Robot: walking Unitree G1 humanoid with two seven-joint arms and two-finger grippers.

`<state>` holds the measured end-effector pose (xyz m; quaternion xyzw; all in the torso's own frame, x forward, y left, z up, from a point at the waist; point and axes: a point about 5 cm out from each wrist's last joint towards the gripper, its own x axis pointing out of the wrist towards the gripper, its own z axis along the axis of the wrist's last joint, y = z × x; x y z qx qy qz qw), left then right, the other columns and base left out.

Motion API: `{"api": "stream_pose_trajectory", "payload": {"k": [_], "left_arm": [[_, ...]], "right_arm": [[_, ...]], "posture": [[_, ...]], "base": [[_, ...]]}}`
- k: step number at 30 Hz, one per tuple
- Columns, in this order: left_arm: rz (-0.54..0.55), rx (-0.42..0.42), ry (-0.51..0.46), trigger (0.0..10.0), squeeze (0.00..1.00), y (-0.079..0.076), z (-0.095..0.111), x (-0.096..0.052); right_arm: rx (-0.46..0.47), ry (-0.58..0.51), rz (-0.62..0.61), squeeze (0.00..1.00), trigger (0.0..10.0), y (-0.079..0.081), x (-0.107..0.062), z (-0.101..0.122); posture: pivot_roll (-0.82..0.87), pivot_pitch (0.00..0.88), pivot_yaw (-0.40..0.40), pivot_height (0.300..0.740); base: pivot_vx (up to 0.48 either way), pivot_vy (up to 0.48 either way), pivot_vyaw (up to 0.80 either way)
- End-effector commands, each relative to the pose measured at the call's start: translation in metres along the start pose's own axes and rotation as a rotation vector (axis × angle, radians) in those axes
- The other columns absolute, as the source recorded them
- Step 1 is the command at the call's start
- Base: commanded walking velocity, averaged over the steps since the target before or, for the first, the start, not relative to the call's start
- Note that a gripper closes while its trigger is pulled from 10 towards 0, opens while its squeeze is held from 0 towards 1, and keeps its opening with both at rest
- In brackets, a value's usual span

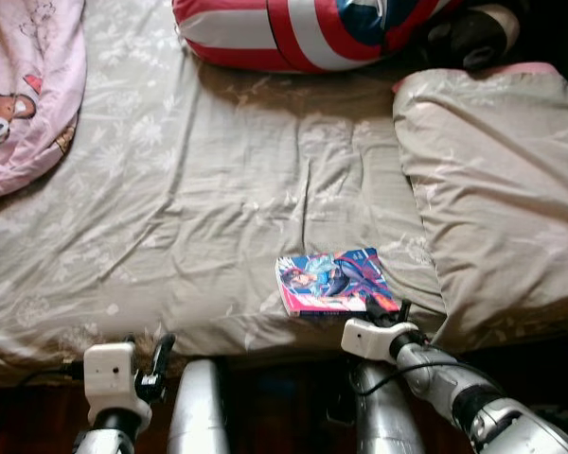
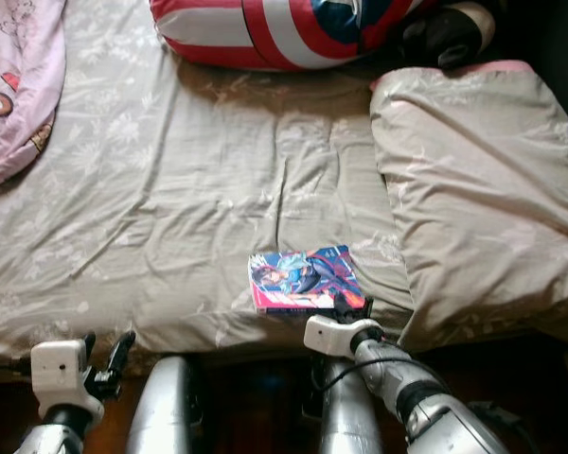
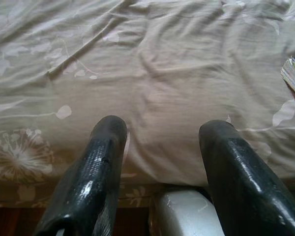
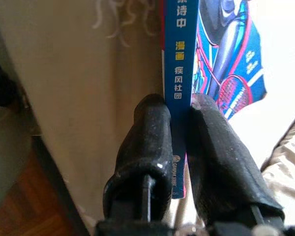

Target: Clean up the room

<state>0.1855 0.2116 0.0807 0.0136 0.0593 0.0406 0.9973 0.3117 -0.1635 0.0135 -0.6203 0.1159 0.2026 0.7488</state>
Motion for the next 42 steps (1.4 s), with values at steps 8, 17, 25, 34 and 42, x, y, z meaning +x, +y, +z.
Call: {"api": "stream_pose_trajectory", "payload": {"k": [8,17,25,34,42], "left_arm": [[-0.011,-0.004,0.053,10.0,0.0,0.0,-0.004,-0.01],[0.015,-0.012,0.049,10.0,0.0,0.002,-0.001,-0.013],[0.023,-0.019,0.05,10.0,0.0,0.0,-0.001,-0.014],[0.021,-0.026,0.055,10.0,0.0,-0.002,-0.002,-0.013],[0.009,-0.037,0.042,10.0,0.0,-0.006,0.001,-0.01]], "right_arm": [[0.141,0.071,0.023,0.0,10.0,0.004,0.0,-0.003],[0.057,0.034,-0.037,0.0,10.0,-0.024,0.01,0.007],[-0.028,-0.008,-0.005,0.0,10.0,-0.028,0.012,0.012],[-0.028,0.015,0.037,0.0,10.0,-0.018,0.007,0.002],[0.05,0.057,0.016,0.0,10.0,-0.022,0.008,-0.002]], "posture": [[0.22,0.463,-0.042,0.629],[0.23,0.47,-0.059,0.629],[0.23,0.471,-0.066,0.629],[0.21,0.471,-0.071,0.629],[0.21,0.474,-0.071,0.629]], "base": [[0.0,0.0,0.0],[0.0,0.0,0.0],[0.0,0.0,0.0],[0.0,0.0,0.0],[0.0,0.0,0.0]]}}
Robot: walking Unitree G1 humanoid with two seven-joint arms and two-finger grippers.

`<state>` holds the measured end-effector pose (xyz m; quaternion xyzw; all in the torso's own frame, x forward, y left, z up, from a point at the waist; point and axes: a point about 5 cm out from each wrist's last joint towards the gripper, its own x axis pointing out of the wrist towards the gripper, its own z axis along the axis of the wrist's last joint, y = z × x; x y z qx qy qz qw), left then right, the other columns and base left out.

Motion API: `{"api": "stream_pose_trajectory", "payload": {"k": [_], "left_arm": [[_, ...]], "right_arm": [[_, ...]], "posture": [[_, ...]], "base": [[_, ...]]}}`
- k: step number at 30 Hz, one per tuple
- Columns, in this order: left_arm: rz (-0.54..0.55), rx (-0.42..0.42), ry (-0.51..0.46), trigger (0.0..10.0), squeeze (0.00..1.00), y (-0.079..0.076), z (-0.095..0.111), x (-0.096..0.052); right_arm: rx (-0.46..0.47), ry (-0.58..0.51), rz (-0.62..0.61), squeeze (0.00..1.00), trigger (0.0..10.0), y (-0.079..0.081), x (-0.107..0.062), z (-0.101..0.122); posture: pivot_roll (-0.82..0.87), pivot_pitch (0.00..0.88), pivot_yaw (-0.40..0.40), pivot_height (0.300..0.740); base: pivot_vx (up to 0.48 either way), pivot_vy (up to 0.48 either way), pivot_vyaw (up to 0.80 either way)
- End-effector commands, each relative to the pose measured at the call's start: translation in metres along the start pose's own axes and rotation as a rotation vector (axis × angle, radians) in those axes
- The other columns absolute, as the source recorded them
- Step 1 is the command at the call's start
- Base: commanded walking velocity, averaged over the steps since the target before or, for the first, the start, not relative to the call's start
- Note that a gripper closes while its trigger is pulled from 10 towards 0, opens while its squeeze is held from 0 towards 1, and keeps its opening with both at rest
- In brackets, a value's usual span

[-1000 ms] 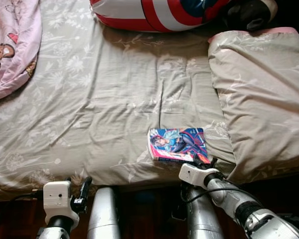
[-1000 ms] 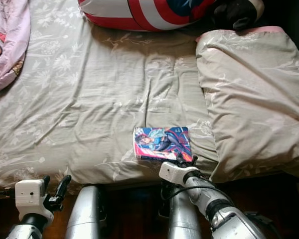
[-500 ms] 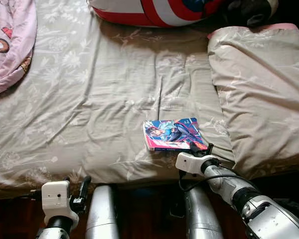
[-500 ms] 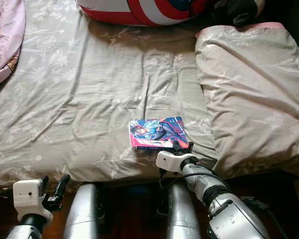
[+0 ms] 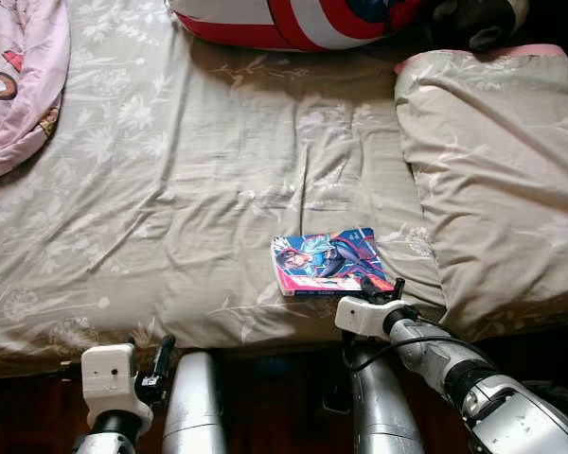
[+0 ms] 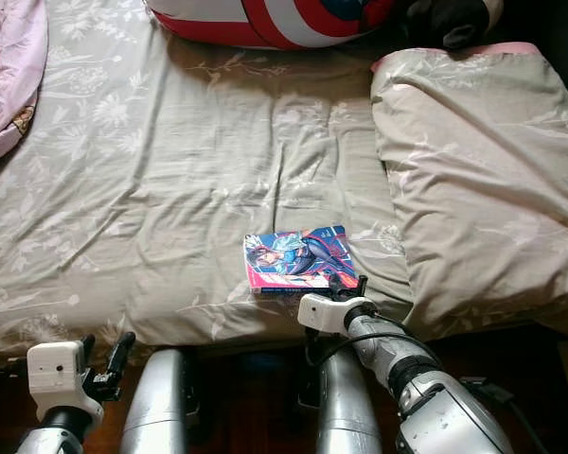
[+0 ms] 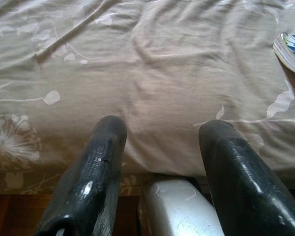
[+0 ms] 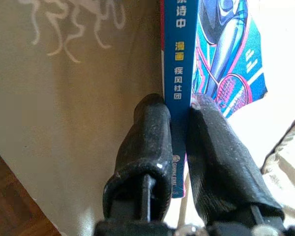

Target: Clean up the room

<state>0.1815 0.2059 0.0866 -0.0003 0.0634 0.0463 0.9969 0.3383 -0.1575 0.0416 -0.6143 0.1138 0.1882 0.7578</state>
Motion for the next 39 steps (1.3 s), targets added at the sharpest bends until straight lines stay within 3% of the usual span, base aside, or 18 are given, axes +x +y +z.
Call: {"api": "stream_pose_trajectory", "payload": {"k": [1,8,10,11,12,13,17,19,20,21,25,27,39], "left_arm": [[0.0,-0.008,0.032,10.0,0.0,-0.001,-0.004,-0.005],[0.004,-0.01,0.034,10.0,0.0,0.0,-0.004,-0.006],[0.005,-0.01,0.036,10.0,0.0,0.0,-0.004,-0.007],[0.005,-0.01,0.036,10.0,0.0,0.0,-0.004,-0.007],[0.004,-0.01,0.035,10.0,0.0,0.0,-0.004,-0.007],[0.004,-0.01,0.035,10.0,0.0,0.0,-0.004,-0.006],[0.005,-0.012,0.035,10.0,0.0,0.0,-0.004,-0.006],[0.006,-0.012,0.039,10.0,0.0,-0.001,-0.006,-0.007],[0.006,-0.012,0.041,10.0,0.0,-0.001,-0.006,-0.007],[0.006,-0.013,0.042,10.0,0.0,-0.001,-0.006,-0.007],[0.008,-0.014,0.043,10.0,0.0,-0.001,-0.006,-0.007],[0.008,-0.012,0.045,10.0,0.0,-0.002,-0.006,-0.007],[0.015,-0.01,0.045,10.0,0.0,-0.001,-0.007,-0.007]], "right_arm": [[0.025,0.048,0.044,0.0,10.0,0.013,-0.005,-0.012],[0.023,0.04,0.057,0.0,10.0,0.016,-0.006,-0.01],[0.027,0.038,0.062,0.18,10.0,0.017,-0.006,-0.01],[0.027,0.038,0.062,0.18,10.0,0.017,-0.006,-0.01],[0.027,0.037,0.064,0.61,10.0,0.017,-0.006,-0.009],[0.028,0.037,0.065,0.96,10.0,0.018,-0.006,-0.009],[0.028,0.036,0.068,0.94,10.0,0.018,-0.006,-0.009],[0.028,0.035,0.081,0.53,10.0,0.02,-0.006,-0.009],[0.032,0.036,0.09,0.05,10.0,0.021,-0.006,-0.008],[0.034,0.034,0.096,0.0,10.0,0.022,-0.006,-0.008],[0.071,0.033,0.124,0.0,10.0,0.028,-0.007,-0.005],[0.159,0.032,0.161,0.0,10.0,0.034,-0.007,-0.001],[0.227,-0.018,0.15,0.0,10.0,0.031,-0.005,0.011]], "posture": [[0.21,0.474,-0.072,0.629],[0.21,0.476,-0.074,0.629],[0.21,0.477,-0.074,0.629],[0.21,0.477,-0.074,0.629],[0.21,0.478,-0.074,0.629],[0.21,0.478,-0.074,0.629],[0.21,0.478,-0.075,0.629],[0.2,0.478,-0.078,0.629],[0.2,0.478,-0.078,0.629],[0.2,0.478,-0.078,0.629],[0.2,0.478,-0.078,0.629],[0.2,0.478,-0.078,0.629],[0.2,0.474,-0.079,0.629]], "base": [[0.0,0.0,0.0],[0.0,0.0,0.0],[0.0,0.0,0.0],[0.0,0.0,0.0],[0.0,0.0,0.0],[0.0,0.0,0.0],[0.0,0.0,0.0],[0.0,0.0,0.0],[0.0,0.0,0.0],[0.0,0.0,0.0],[0.0,0.0,0.0],[0.0,0.0,0.0],[0.0,0.0,0.0]]}}
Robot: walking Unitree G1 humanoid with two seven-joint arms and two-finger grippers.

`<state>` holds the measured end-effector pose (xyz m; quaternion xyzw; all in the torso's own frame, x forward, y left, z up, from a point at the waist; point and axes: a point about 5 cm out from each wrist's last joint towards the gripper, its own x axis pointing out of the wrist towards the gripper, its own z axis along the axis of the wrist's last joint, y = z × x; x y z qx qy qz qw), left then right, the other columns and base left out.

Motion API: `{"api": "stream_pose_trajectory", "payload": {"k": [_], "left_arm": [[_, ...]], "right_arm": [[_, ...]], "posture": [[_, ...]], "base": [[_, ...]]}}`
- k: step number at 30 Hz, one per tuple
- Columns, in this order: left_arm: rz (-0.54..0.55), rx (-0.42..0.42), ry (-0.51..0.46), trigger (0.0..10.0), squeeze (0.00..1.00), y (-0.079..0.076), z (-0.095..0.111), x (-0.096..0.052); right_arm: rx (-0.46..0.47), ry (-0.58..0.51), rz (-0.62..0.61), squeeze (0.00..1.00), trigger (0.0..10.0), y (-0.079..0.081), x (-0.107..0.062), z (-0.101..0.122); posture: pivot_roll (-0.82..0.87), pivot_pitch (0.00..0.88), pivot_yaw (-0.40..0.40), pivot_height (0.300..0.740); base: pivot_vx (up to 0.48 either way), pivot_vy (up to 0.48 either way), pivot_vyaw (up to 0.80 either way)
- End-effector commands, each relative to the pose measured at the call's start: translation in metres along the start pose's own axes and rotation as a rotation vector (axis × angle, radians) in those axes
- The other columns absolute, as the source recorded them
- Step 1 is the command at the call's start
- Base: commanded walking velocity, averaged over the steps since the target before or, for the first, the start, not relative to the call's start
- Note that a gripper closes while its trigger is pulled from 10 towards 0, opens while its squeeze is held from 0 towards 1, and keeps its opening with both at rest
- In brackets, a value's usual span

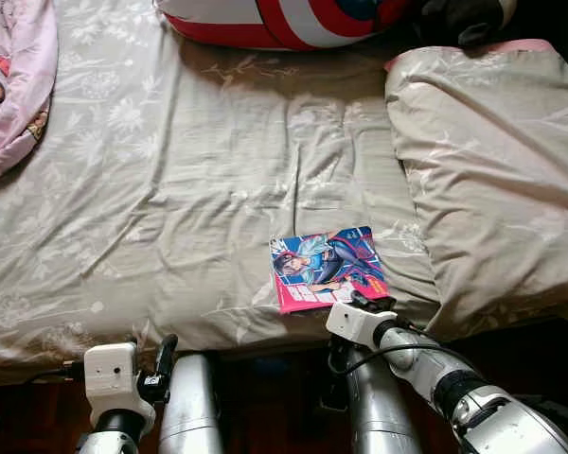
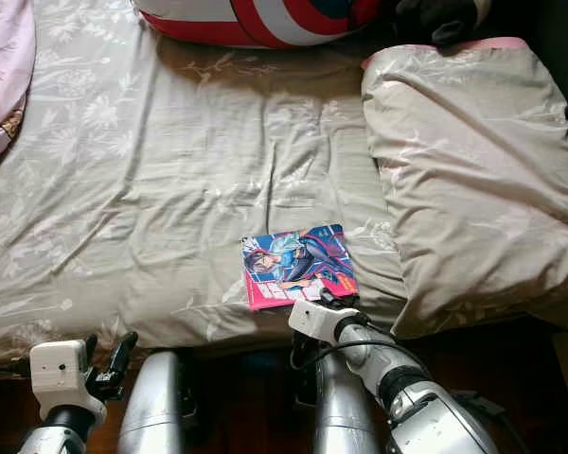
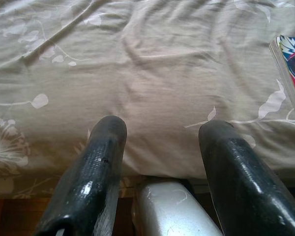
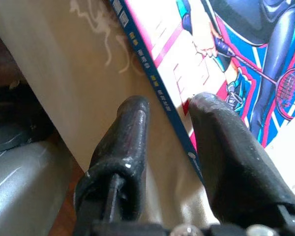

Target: Clean up the room

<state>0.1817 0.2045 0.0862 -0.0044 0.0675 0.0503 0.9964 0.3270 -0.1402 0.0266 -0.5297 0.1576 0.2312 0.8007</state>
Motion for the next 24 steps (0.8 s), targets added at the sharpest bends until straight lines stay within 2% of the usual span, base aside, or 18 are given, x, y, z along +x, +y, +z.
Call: {"api": "stream_pose_trajectory", "payload": {"k": [1,9,16,18,19,20,21,22,23,24], "left_arm": [[0.008,-0.002,0.036,10.0,0.0,0.0,-0.007,-0.007],[0.006,-0.004,0.034,10.0,0.0,0.0,-0.007,-0.006],[0.005,-0.008,0.032,10.0,0.0,-0.002,-0.008,-0.003],[0.003,-0.012,0.017,10.0,0.0,-0.003,-0.007,0.004],[0.002,-0.012,0.014,10.0,0.0,-0.004,-0.007,0.006],[0.0,-0.014,0.009,10.0,0.0,-0.005,-0.007,0.009],[0.0,-0.014,0.009,10.0,0.0,-0.005,-0.007,0.009],[0.0,-0.016,0.005,10.0,0.0,-0.006,-0.007,0.013],[-0.003,-0.018,-0.009,10.0,0.0,-0.007,-0.007,0.021],[-0.004,-0.017,-0.011,10.0,0.0,-0.007,-0.007,0.024]], "right_arm": [[0.049,-0.005,0.02,0.0,10.0,0.009,-0.002,-0.003],[0.045,-0.074,-0.038,0.0,10.0,0.0,0.0,0.008],[0.07,-0.106,-0.038,0.0,10.0,0.002,-0.001,0.012],[0.272,-0.155,-0.11,0.0,10.0,-0.011,-0.001,0.015],[0.341,-0.159,-0.138,0.0,10.0,-0.015,-0.002,0.014],[0.485,-0.158,-0.186,0.0,10.0,-0.023,-0.003,0.011],[0.485,-0.158,-0.186,0.0,10.0,-0.023,-0.003,0.011],[0.584,-0.169,-0.212,0.0,10.0,-0.027,-0.004,0.009],[0.76,-0.202,-0.254,0.0,10.0,-0.033,-0.007,0.004],[0.797,-0.212,-0.258,0.0,10.0,-0.033,-0.007,0.003]], "posture": [[0.2,0.474,-0.079,0.629],[0.2,0.472,-0.079,0.629],[0.2,0.453,-0.08,0.629],[0.2,0.416,-0.084,0.629],[0.2,0.411,-0.085,0.629],[0.19,0.393,-0.084,0.629],[0.19,0.393,-0.084,0.629],[0.19,0.373,-0.084,0.629],[0.18,0.349,-0.084,0.629],[0.18,0.343,-0.084,0.629]], "base": [[0.0,0.0,0.0],[0.0,0.0,0.0],[0.0,0.0,0.0],[0.0,0.0,0.0],[0.0,0.0,0.0],[0.0,0.0,0.0],[0.0,0.0,0.0],[0.0,0.0,0.0],[0.0,0.0,0.0],[0.0,0.0,0.0]]}}
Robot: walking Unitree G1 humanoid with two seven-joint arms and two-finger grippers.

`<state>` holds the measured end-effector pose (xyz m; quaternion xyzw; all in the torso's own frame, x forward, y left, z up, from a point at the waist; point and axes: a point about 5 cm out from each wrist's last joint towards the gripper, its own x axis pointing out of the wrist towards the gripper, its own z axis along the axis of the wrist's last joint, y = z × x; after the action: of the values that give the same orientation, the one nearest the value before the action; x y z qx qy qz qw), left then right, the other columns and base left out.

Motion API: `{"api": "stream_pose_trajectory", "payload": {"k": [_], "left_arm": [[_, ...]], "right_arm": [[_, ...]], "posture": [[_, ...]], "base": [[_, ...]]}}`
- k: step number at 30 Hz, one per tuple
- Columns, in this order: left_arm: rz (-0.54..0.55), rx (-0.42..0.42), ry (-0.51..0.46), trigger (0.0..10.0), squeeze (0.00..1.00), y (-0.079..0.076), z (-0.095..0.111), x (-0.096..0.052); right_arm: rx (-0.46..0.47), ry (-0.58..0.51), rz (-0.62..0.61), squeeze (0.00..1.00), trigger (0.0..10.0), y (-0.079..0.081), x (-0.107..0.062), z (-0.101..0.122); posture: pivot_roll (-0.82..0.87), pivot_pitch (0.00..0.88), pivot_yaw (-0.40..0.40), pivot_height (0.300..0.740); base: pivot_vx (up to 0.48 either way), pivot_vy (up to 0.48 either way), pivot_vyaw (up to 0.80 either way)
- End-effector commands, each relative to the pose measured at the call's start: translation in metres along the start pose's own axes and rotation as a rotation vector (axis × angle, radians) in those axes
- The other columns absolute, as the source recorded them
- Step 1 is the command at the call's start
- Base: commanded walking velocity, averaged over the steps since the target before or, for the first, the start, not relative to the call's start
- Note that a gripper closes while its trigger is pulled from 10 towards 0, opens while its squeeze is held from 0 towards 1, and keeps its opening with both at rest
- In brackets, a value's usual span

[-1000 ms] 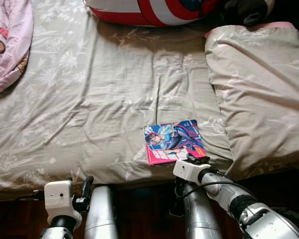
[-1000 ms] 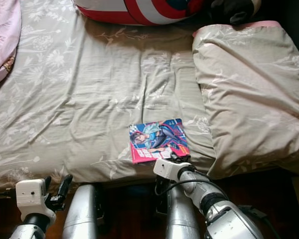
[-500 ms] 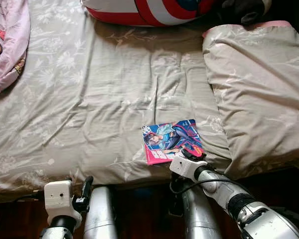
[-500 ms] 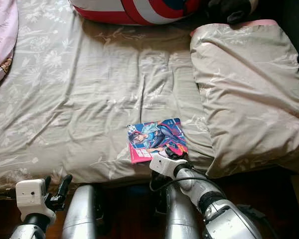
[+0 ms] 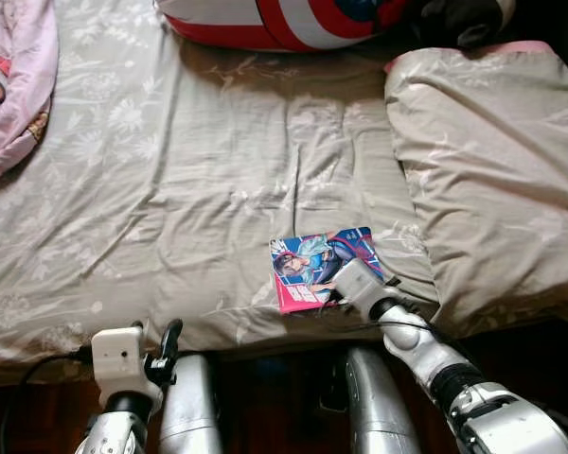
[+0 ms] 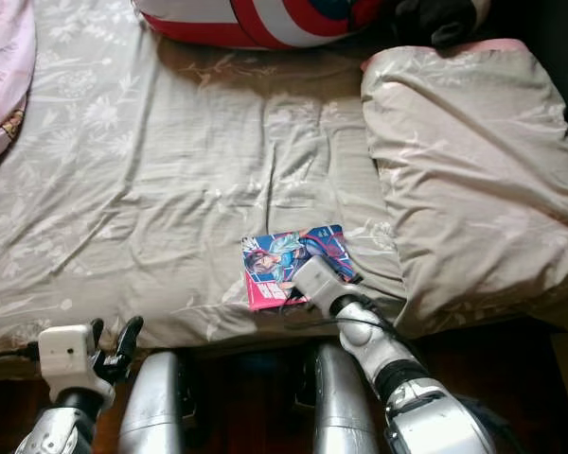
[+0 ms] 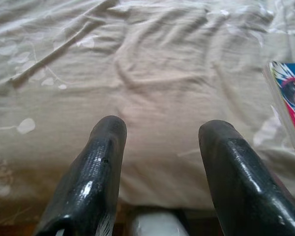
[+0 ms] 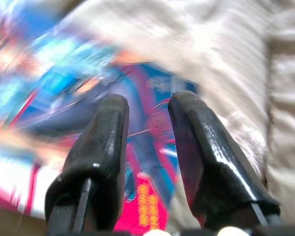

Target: Clean up the room

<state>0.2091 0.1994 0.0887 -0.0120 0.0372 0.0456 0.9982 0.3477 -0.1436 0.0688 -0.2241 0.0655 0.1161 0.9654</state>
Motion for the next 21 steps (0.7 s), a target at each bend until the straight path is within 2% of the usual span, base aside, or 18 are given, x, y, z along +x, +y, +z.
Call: {"api": "stream_pose_trajectory", "payload": {"k": [1,3,4,5,7,11,14,16,21], "left_arm": [[0.006,0.001,0.046,10.0,0.0,0.0,-0.014,0.001],[-0.002,0.004,0.035,10.0,0.0,0.0,-0.013,0.008],[-0.006,0.005,0.028,10.0,0.0,-0.001,-0.013,0.011],[-0.012,0.011,0.021,10.0,0.0,-0.001,-0.013,0.019],[-0.012,0.012,0.016,10.0,0.0,-0.001,-0.013,0.025],[-0.001,-0.002,-0.012,10.0,0.0,-0.002,-0.008,0.035],[-0.012,-0.008,-0.022,10.0,0.0,-0.005,-0.006,0.044],[-0.021,-0.011,-0.023,10.0,0.0,-0.008,-0.008,0.048],[-0.036,-0.016,-0.021,10.0,0.0,-0.01,-0.012,0.063]], "right_arm": [[0.152,0.025,-0.017,0.0,10.0,0.0,-0.008,-0.015],[0.211,0.026,-0.066,0.0,10.0,-0.006,-0.012,-0.019],[0.279,0.032,-0.099,0.0,10.0,-0.01,-0.014,-0.022],[0.39,0.045,-0.161,0.0,10.0,-0.016,-0.017,-0.028],[0.463,0.046,-0.194,0.0,10.0,-0.02,-0.02,-0.032],[0.5,0.039,-0.231,0.0,10.0,-0.019,-0.031,-0.045],[0.473,0.039,-0.217,0.0,10.0,-0.012,-0.04,-0.053],[0.52,0.011,-0.222,0.0,10.0,-0.012,-0.046,-0.056],[0.616,-0.015,-0.325,0.0,10.0,-0.021,-0.056,-0.063]], "posture": [[0.18,0.328,-0.084,0.629],[0.17,0.304,-0.085,0.629],[0.16,0.285,-0.085,0.629],[0.16,0.258,-0.085,0.629],[0.15,0.234,-0.083,0.629],[0.14,0.193,-0.078,0.629],[0.12,0.163,-0.064,0.629],[0.11,0.139,-0.051,0.629],[0.09,0.097,-0.03,0.639]], "base": [[0.0,0.0,0.0],[0.0,0.0,0.0],[0.0,0.0,0.0],[0.0,0.0,0.0],[0.0,0.0,0.0],[0.0,0.0,0.0],[0.0,0.0,0.0],[0.0,0.0,0.0],[0.0,0.0,0.0]]}}
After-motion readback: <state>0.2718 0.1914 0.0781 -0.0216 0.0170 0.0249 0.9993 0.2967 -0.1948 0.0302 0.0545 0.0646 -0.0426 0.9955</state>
